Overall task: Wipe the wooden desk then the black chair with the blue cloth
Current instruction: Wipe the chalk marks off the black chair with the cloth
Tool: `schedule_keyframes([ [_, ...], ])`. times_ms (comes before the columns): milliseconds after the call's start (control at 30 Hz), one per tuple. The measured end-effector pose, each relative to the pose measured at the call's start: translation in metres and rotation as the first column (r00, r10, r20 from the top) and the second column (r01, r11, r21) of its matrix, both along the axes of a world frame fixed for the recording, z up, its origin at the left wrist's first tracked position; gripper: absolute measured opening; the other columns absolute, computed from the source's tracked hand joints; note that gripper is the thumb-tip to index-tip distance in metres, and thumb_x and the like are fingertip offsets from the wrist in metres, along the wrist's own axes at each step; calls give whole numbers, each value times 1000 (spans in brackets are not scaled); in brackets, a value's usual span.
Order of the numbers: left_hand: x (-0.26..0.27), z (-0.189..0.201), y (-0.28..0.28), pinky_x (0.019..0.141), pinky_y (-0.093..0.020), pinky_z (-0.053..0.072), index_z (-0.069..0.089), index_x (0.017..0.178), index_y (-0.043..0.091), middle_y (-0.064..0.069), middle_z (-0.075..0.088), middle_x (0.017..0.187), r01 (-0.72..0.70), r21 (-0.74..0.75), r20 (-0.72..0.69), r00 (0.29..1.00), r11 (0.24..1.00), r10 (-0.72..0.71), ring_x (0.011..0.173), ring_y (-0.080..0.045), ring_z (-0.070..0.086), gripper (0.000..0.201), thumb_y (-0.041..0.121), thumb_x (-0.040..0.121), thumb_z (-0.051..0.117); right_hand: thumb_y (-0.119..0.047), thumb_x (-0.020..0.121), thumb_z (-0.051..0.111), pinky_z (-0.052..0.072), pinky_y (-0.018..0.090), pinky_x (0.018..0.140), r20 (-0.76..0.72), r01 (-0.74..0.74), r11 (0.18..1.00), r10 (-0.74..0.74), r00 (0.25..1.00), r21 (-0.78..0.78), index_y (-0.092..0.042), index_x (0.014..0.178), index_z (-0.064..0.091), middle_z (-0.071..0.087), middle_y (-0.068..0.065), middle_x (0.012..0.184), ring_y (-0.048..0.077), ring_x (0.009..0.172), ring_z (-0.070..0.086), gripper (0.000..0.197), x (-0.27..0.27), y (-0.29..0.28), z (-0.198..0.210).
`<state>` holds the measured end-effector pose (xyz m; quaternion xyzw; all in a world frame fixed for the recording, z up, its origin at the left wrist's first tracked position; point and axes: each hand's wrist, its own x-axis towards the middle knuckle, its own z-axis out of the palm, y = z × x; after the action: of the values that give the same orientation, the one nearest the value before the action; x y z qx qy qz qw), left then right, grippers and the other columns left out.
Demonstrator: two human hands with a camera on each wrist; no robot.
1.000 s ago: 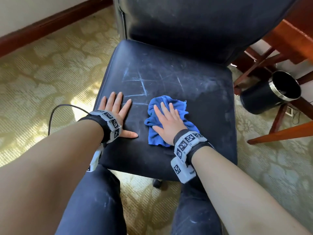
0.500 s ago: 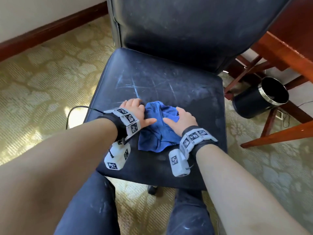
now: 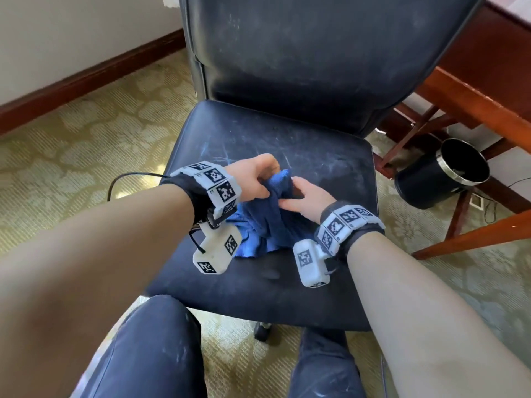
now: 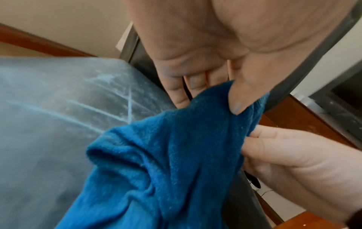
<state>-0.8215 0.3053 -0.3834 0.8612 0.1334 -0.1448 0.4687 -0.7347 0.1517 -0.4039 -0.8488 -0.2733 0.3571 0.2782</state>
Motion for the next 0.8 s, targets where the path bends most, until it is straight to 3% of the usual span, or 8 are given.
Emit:
schedule_keyframes([
  [133, -6, 28, 4, 80, -35, 47, 49, 111, 18, -2, 56, 92, 42, 241, 3, 999, 970, -44, 92, -27, 57, 33, 16, 82, 63, -29, 89, 58, 39, 29, 75, 227, -1, 1000, 7, 974, -27, -4, 100, 59, 61, 7, 93, 21, 87, 55, 27, 2, -7, 38],
  [233, -17, 46, 4, 71, -30, 36, 41, 89, 13, -1, 45, 76, 106, 490, -45, 994, 865, -97, 84, -28, 50, 24, 29, 90, 59, -29, 89, 58, 36, 28, 63, 386, -33, 999, 33, 922, -6, -4, 86, 59, 55, 6, 76, 18, 73, 48, 25, -3, -14, 76],
  [333, -23, 71, 0, 71, -32, 36, 35, 73, 14, -3, 45, 78, 95, 573, 1, 993, 814, -117, 81, -27, 48, 36, 37, 90, 57, -25, 94, 49, 36, 15, 52, 469, -54, 998, 33, 883, 32, -6, 95, 58, 57, 4, 76, 11, 60, 47, 22, -9, -19, 110],
  [433, -29, 105, -4, 72, -31, 34, 41, 78, 11, -3, 45, 83, 57, 618, 41, 994, 784, -105, 84, -24, 47, 34, 38, 91, 56, -26, 97, 42, 30, 19, 62, 477, -40, 997, 1, 879, 71, -17, 107, 55, 58, 0, 86, 13, 72, 50, 18, -15, -26, 138],
  [533, -37, 128, -6, 69, -28, 33, 45, 93, 13, -2, 47, 86, 39, 647, 45, 995, 762, -89, 84, -24, 48, 29, 39, 90, 58, -30, 95, 48, 32, 23, 69, 503, -67, 997, 34, 864, 48, -16, 103, 57, 57, -1, 88, 16, 81, 50, 18, -18, -33, 159],
  [633, -46, 130, -6, 68, -26, 30, 45, 96, 16, 3, 44, 77, 35, 636, 38, 996, 771, -76, 81, -20, 45, 28, 37, 88, 62, -33, 91, 55, 32, 24, 68, 516, -107, 994, 84, 852, 15, -15, 91, 60, 58, -1, 82, 14, 78, 51, 19, -20, -43, 170],
  [733, -52, 122, -8, 68, -25, 31, 50, 103, 14, 0, 50, 87, 50, 640, 29, 996, 767, -90, 81, -18, 46, 28, 32, 87, 64, -34, 91, 55, 35, 24, 70, 512, -143, 988, 149, 846, -51, -14, 93, 62, 58, -3, 83, 14, 80, 52, 21, -23, -50, 170],
  [800, -51, 116, -9, 70, -26, 35, 47, 94, 15, -4, 53, 92, 83, 644, 4, 994, 761, -112, 82, -19, 47, 23, 29, 87, 64, -34, 91, 54, 36, 24, 72, 510, -144, 988, 155, 846, -62, -15, 96, 62, 59, -2, 87, 14, 83, 53, 21, -26, -52, 167],
])
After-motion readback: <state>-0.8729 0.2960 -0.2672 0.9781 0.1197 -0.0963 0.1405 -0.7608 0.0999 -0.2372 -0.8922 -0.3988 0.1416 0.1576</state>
